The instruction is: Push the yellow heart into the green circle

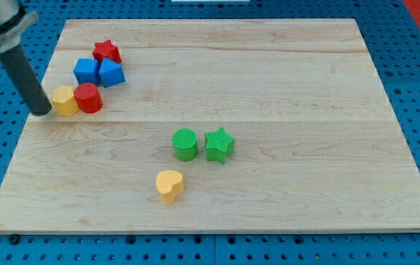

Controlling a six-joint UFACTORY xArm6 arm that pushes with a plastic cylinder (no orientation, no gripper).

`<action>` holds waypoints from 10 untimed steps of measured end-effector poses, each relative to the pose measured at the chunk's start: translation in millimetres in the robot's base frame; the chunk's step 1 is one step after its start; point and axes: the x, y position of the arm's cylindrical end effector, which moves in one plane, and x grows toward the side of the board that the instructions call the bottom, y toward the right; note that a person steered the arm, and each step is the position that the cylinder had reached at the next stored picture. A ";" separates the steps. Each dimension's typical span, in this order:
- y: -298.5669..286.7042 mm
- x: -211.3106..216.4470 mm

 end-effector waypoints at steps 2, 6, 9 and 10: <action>87.4 112.0; 215.0 144.5; 254.8 68.3; 258.4 66.8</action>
